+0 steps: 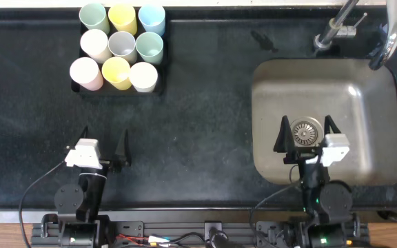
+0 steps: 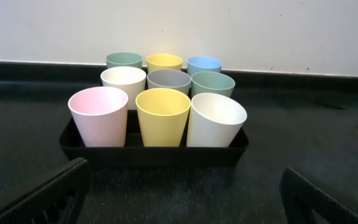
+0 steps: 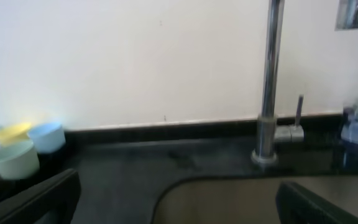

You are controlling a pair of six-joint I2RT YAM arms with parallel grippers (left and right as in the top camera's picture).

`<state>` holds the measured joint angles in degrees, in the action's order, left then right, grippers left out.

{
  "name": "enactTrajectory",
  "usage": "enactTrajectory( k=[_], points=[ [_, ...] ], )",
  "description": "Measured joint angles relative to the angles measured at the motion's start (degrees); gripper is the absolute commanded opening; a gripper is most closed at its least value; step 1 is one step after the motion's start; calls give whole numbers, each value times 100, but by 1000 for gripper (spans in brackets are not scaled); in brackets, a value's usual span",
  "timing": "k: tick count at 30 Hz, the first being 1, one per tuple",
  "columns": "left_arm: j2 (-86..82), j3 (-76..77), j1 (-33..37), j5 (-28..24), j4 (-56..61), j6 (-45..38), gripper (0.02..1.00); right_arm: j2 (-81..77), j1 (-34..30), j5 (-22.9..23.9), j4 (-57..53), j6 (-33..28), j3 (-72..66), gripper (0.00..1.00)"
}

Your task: Store Cups

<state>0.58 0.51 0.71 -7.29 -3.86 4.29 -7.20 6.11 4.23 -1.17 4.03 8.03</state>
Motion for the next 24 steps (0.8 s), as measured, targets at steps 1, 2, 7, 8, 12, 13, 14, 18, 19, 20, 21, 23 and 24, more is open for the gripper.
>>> enactTrajectory(
  k=[1, 2, 7, 8, 12, 13, 14, 18, 19, 20, 21, 23, 24],
  points=[
    [0, 0, 0, 0, 0, 0, 1000, 96, 0, -4, 24, 0, -81, 993],
    [0, 0, 0, -2, 0, 0, 998, 192, 0, -26, 33, -2, -175, 996],
    [0, 0, 0, 0, 0, 0, 1000, 525, 0, -98, 59, 0, -579, 996],
    [0, 0, 0, 0, 0, 0, 998, 579, 0, -103, 107, 2, -658, 996],
    [0, 0, 0, 0, 0, 0, 998, 632, 0, -107, 221, -55, -699, 996],
    [2, 0, 0, 0, 0, 0, 1000, 636, 0, -105, 251, -103, -699, 993],
    [0, 0, 0, 0, 0, 0, 998, 636, 0, -105, 271, -144, -699, 993],
    [0, 0, 0, 0, 0, 0, 1000, 636, 48, -105, 262, -352, -699, 996],
    [0, 0, 0, 0, 0, 0, 1000, 636, 66, -107, 256, -396, -699, 996],
    [0, 0, 0, 0, 0, 0, 1000, 636, 70, -107, 243, -417, -699, 996],
    [0, 0, 0, 0, 0, 0, 1000, 636, 74, -105, 234, -435, -699, 996],
    [0, 0, 0, 0, 0, 0, 1000, 636, 74, -105, 162, -468, -699, 996],
    [0, 0, 0, 0, 0, 0, 998, 636, 74, -107, 98, -476, -699, 996]
  ],
)
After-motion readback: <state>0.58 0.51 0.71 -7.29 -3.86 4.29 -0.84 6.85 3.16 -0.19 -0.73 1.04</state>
